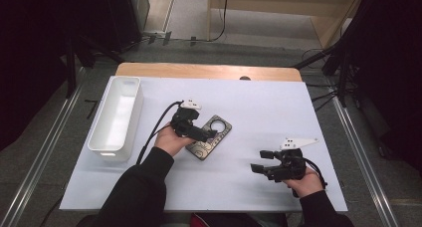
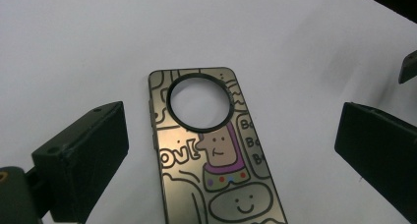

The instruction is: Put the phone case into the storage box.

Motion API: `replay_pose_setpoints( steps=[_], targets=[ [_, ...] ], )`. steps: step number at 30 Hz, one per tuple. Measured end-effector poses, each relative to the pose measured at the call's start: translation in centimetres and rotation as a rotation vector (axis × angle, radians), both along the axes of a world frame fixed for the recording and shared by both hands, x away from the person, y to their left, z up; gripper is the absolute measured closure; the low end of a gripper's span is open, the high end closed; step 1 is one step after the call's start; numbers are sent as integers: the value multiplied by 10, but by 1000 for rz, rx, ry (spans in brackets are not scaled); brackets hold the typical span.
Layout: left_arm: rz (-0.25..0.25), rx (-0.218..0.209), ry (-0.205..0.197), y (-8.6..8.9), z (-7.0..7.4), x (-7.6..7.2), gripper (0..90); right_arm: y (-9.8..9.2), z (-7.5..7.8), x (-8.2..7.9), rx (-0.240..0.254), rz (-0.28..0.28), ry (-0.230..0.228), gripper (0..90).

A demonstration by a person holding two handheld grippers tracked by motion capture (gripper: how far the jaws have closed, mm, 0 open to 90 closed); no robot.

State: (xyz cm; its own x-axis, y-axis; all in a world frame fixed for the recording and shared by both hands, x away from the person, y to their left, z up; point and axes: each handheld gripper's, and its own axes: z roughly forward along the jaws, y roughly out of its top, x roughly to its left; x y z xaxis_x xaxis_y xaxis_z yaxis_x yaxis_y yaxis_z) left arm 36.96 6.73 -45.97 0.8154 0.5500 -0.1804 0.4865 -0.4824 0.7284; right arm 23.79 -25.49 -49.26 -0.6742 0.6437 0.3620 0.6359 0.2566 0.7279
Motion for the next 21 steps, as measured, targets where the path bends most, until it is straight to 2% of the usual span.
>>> replay_pose_setpoints(
  steps=[6, 9, 13, 21],
  targets=[
    [-4, 7, -4, -6, -3, 1, 0, 1, 0, 1, 1, 3, -2, 260],
    [0, 19, 0, -6, -4, 2, 0, 1, 0, 1, 4, 2, -2, 260],
    [5, 14, 3, -5, -4, 2, 0, 0, 1, 1, 4, 1, -3, 260],
    [5, 46, -2, -8, -13, 0, 0, -1, 1, 1, 6, 1, -6, 260]
  ],
)
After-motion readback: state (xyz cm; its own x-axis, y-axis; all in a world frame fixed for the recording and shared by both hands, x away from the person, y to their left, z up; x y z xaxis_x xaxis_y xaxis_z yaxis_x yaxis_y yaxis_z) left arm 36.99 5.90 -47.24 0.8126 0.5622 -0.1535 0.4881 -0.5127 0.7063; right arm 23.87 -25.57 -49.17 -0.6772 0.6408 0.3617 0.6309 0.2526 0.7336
